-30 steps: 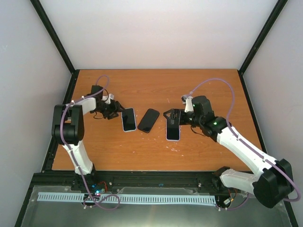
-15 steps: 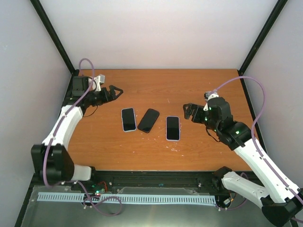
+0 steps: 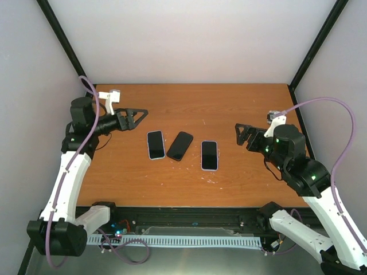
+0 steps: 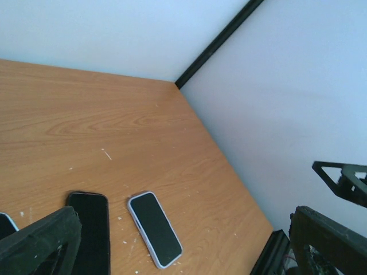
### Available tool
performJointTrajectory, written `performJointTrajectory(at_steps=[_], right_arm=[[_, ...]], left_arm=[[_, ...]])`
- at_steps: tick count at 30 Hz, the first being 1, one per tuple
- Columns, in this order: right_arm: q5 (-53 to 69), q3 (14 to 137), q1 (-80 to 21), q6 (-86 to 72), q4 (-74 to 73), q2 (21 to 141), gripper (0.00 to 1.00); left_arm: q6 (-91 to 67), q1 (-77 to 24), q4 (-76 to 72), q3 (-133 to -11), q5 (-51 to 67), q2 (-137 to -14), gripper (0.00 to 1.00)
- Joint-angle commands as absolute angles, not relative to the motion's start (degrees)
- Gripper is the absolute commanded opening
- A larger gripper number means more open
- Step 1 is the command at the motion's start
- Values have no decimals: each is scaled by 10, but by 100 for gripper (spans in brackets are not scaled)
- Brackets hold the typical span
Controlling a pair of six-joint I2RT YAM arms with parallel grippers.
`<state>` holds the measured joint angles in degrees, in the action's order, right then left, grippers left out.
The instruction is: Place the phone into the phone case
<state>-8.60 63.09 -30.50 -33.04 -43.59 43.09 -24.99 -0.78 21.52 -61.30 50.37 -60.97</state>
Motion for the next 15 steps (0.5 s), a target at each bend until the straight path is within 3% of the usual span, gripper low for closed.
performJointTrajectory(at_steps=[1,15], right_arm=[[-80,644,-302,-335,-452,418,100],[-60,620,-302,-361,-437,405,100]], left_arm=[[-281,-11,179,-584,545,-566,100],[-293,-11,175,-548,532,-527,99]])
